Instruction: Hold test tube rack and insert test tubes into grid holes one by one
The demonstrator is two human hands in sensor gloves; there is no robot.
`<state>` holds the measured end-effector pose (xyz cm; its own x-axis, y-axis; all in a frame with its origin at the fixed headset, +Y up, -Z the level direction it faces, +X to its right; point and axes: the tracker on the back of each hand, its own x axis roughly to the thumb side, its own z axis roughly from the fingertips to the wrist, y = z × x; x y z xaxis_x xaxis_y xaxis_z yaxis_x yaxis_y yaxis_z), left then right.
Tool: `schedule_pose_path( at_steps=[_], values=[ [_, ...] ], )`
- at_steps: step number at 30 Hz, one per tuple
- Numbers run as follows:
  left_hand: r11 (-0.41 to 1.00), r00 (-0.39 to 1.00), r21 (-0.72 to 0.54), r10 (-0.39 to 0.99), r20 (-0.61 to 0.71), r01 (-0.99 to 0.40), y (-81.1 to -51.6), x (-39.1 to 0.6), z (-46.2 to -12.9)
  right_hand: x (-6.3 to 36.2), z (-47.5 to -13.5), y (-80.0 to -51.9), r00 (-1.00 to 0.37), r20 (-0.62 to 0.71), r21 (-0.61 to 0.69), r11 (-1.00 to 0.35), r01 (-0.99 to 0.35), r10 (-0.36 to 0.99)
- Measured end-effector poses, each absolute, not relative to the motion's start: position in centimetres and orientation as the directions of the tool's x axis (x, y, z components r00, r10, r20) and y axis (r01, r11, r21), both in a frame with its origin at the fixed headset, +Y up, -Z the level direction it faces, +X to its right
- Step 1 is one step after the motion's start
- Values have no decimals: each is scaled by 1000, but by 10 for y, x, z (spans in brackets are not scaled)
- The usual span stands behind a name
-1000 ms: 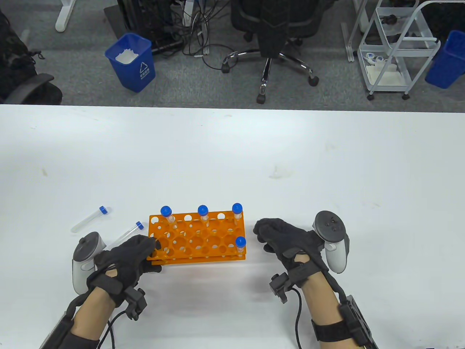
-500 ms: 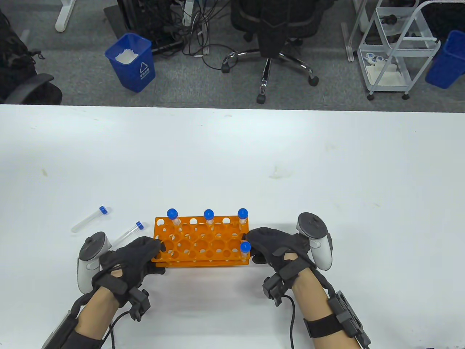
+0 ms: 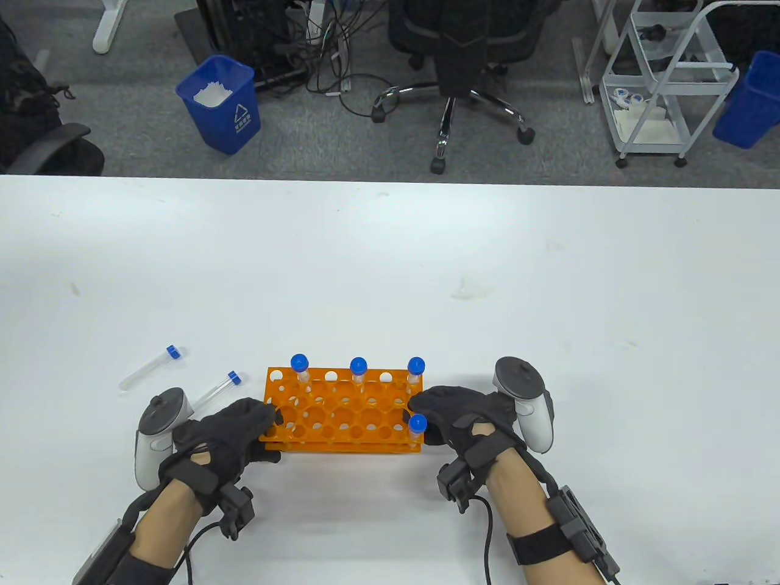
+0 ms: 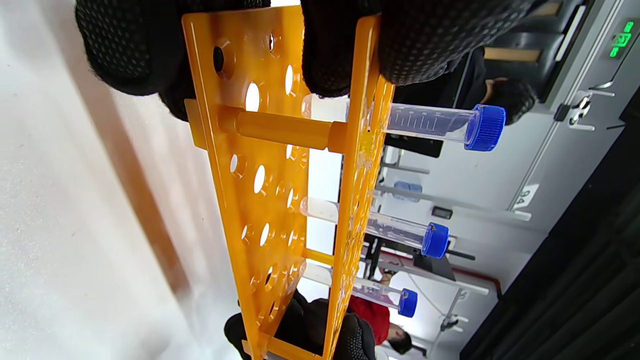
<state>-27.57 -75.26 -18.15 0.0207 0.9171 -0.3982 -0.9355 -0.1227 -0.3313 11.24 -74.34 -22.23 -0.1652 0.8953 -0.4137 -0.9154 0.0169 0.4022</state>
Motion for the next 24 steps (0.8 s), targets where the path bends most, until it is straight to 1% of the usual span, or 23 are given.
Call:
schedule_pose_path(
  at_steps=[5,8,11,12,14,17,18,19,20,21,23,24],
  values=[
    [-118,26,-341,921,-389,-933,-755,-273,-183,117,-222,-741,-158,-415,377,11,-926,896],
    [-104,42,-367,928,-370,-924,-755,-273,-184,120,-222,-740,-148,-412,355,9,-935,899],
    [-43,99,-388,936,-339,-921,-750,-277,-186,125,-223,-738,-138,-410,340,11,-941,902],
    [-11,126,-387,936,-329,-922,-747,-280,-186,126,-223,-738,-136,-409,337,11,-941,902],
    [10,135,-378,942,-306,-926,-740,-286,-188,129,-223,-737,-120,-410,318,18,-948,904],
    [34,113,-295,960,-256,-955,-713,-304,-193,136,-223,-734,-101,-403,302,28,-953,910],
    [79,134,-244,967,-218,-966,-700,-312,-197,139,-224,-734,-92,-402,291,32,-956,911],
    [151,186,-200,968,-168,-968,-686,-320,-202,141,-224,-733,-85,-401,285,36,-958,912],
    [221,245,-172,960,-133,-960,-676,-325,-205,143,-224,-734,-80,-402,279,38,-959,912],
    [326,338,-125,937,-85,-937,-662,-332,-211,146,-224,-734,-71,-405,270,45,-962,911],
    [444,445,-35,895,-38,-895,-645,-340,-221,149,-224,-735,-68,-406,265,46,-963,912],
    [474,474,-5,880,-32,-880,-640,-342,-225,151,-224,-735,-66,-406,262,47,-964,911]
  ],
)
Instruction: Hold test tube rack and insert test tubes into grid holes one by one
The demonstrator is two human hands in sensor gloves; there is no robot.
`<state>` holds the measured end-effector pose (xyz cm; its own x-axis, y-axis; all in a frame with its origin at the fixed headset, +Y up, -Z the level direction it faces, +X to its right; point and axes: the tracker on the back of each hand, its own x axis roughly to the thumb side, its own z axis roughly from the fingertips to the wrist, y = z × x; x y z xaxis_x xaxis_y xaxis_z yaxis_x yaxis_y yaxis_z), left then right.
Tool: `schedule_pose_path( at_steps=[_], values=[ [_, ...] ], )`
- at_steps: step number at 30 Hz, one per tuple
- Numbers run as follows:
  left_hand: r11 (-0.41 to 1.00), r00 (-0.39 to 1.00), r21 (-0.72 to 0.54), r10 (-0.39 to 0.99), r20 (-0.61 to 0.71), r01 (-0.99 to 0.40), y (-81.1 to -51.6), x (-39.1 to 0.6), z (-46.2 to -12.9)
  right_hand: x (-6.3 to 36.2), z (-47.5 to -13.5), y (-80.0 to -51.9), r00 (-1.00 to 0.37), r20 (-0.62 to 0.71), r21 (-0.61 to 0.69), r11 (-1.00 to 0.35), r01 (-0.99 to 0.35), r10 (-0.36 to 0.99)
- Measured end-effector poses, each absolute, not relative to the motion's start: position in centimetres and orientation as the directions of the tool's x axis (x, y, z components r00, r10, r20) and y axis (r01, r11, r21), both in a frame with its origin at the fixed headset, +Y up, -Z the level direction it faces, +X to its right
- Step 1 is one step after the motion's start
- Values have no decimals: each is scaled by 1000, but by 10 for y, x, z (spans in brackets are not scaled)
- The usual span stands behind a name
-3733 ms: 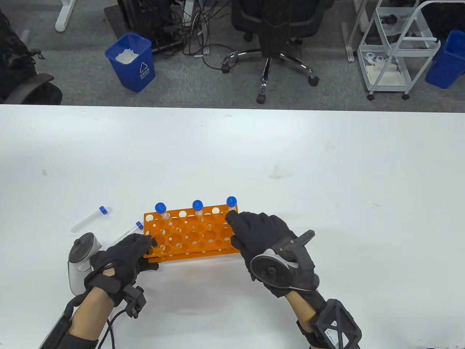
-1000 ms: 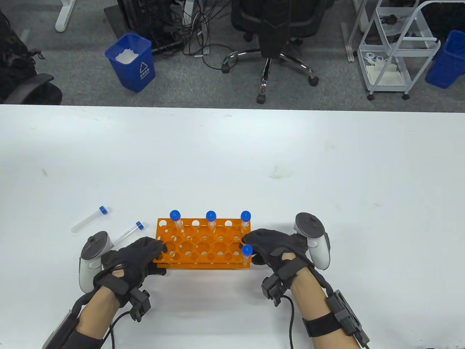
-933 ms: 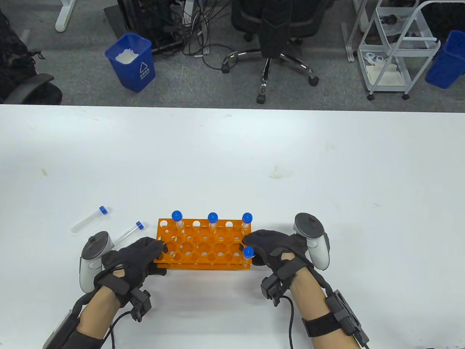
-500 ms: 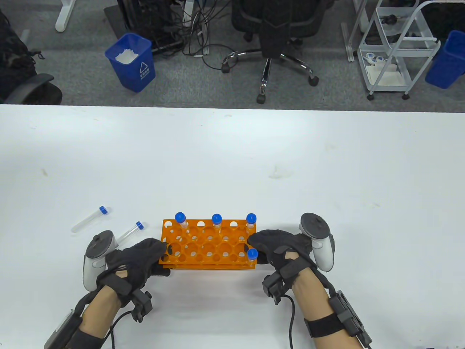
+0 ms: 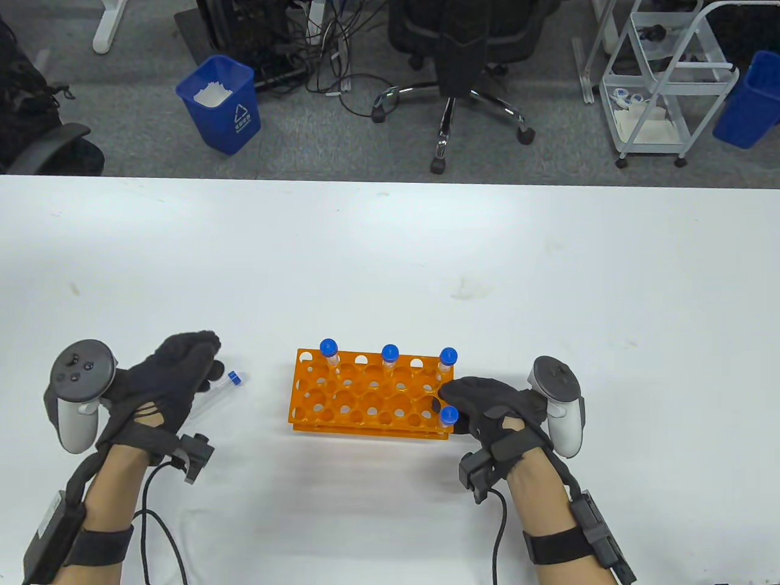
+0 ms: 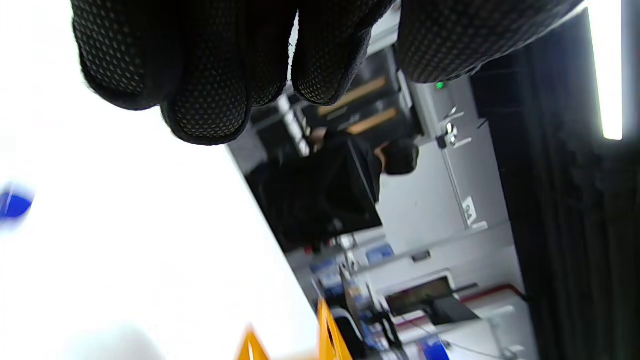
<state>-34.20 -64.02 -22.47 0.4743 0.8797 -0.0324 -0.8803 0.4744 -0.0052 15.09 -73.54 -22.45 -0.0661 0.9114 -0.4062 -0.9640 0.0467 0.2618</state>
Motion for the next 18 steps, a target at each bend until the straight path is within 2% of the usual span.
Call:
schedule_pose_path(
  at_steps=[4,6,8,14,18],
  values=[
    [722,722,57,692,-17,-690,-631,-341,-247,157,-226,-738,-54,-414,241,52,-969,909],
    [831,831,30,556,-1,-555,-637,-334,-258,160,-226,-739,-51,-414,233,52,-971,909],
    [921,922,-48,387,9,-387,-651,-322,-268,162,-227,-739,-49,-414,228,52,-972,909],
    [972,995,-234,50,82,-29,-703,-294,-282,166,-227,-741,-43,-416,220,55,-974,908],
    [942,993,-318,-79,91,104,-725,-286,-284,166,-227,-740,-42,-417,220,56,-974,908]
  ],
)
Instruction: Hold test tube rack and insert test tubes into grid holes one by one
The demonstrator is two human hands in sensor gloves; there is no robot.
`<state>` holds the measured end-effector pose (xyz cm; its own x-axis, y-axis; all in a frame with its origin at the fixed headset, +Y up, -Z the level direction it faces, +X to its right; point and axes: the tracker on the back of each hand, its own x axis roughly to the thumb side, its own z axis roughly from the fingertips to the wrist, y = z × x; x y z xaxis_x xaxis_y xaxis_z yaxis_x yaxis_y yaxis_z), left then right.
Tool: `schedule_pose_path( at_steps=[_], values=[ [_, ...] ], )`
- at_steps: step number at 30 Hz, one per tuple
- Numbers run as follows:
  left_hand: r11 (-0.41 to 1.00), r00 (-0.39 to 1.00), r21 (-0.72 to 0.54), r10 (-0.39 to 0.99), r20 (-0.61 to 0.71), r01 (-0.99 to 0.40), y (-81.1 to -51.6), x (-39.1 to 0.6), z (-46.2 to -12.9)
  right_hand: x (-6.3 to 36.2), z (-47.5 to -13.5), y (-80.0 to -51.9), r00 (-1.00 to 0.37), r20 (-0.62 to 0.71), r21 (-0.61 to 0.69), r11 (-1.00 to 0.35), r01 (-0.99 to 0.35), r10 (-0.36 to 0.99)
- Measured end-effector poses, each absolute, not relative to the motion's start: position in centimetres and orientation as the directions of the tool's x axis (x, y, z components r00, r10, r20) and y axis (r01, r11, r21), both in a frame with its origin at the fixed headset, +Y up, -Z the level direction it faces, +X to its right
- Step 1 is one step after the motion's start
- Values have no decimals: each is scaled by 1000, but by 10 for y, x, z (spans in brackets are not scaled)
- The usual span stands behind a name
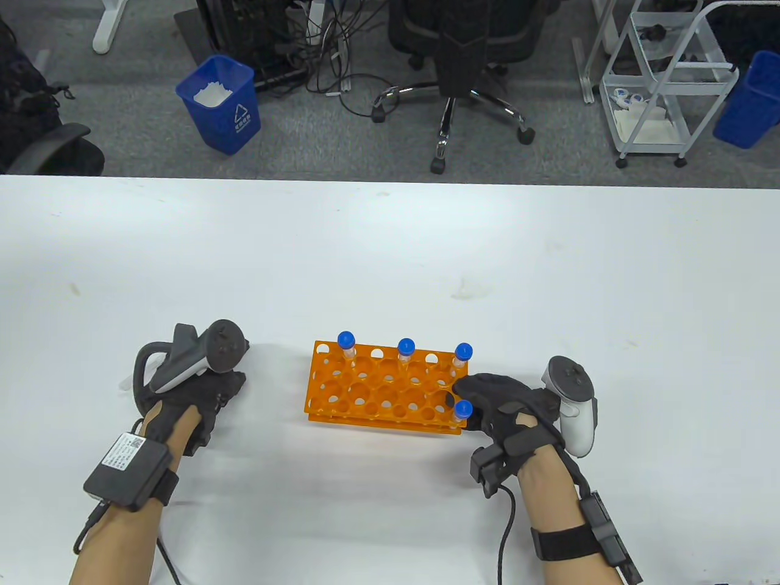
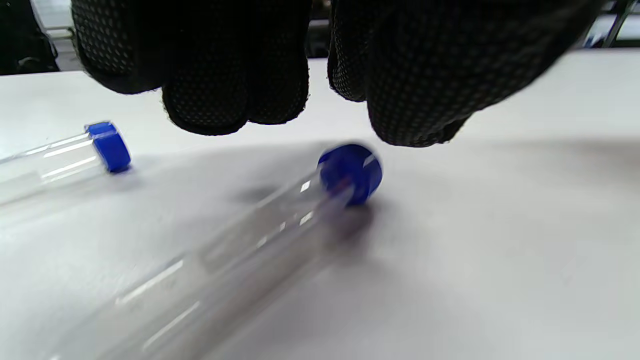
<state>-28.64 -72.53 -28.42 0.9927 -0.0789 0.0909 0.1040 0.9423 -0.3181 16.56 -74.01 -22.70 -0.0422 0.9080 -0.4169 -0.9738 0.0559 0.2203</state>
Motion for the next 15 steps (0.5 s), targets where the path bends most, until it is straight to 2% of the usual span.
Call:
schedule_pose_path(
  at_steps=[2,7,15],
  values=[
    [934,986,-320,-136,93,159,-731,-283,-284,166,-227,-740,-45,-417,222,53,-974,908],
    [921,979,-332,-176,106,202,-743,-276,-282,164,-227,-740,-49,-418,226,52,-973,907],
    [942,972,-251,-194,132,222,-742,-273,-280,164,-227,-742,-55,-416,230,46,-972,908]
  ],
)
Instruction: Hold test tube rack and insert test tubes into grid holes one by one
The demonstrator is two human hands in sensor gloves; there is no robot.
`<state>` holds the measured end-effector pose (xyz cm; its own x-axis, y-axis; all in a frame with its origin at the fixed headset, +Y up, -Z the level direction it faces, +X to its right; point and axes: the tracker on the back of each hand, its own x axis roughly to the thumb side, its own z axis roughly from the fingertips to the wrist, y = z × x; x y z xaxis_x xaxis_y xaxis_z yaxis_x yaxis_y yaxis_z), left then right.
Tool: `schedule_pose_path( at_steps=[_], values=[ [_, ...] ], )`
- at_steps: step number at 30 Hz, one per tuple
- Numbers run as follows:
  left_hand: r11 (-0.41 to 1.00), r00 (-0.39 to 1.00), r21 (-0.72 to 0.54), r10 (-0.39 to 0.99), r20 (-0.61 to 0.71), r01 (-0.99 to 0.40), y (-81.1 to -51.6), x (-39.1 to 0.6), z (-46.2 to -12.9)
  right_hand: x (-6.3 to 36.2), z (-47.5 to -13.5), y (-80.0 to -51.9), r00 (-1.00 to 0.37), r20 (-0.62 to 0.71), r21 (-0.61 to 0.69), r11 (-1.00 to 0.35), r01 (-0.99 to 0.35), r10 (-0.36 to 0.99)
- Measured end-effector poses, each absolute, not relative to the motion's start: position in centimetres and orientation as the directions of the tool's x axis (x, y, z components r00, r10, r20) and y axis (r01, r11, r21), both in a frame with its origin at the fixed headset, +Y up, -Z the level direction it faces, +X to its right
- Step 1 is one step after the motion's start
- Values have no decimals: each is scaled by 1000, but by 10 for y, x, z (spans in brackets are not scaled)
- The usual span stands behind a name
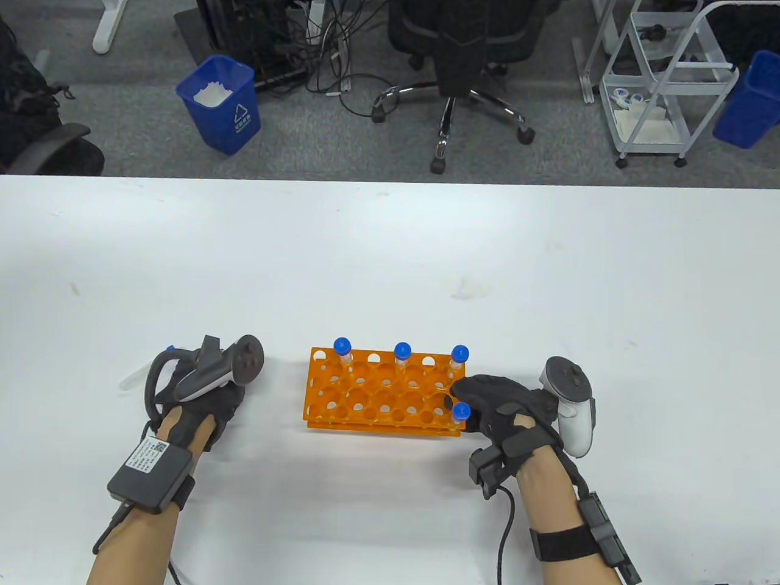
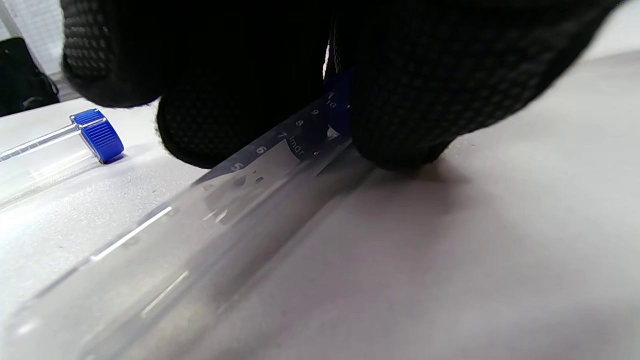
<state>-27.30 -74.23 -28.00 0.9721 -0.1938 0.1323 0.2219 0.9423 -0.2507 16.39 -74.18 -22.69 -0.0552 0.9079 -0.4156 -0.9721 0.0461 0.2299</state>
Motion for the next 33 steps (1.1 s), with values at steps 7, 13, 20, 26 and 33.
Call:
schedule_pose_path(
  at_steps=[7,13,20,26,33],
  values=[
    [974,986,-169,-132,103,148,-726,-279,-274,164,-226,-742,-54,-422,226,47,-973,905],
    [998,997,30,51,55,-53,-669,-289,-257,165,-226,-741,-48,-424,224,53,-973,904],
    [896,946,306,287,148,-320,-592,-283,-224,162,-224,-742,-50,-421,230,54,-972,905],
    [729,840,428,405,361,-535,-551,-245,-186,161,-224,-743,-53,-420,239,54,-970,906],
    [668,744,397,369,558,-629,-553,-184,-153,159,-223,-744,-57,-423,243,53,-969,904]
  ],
)
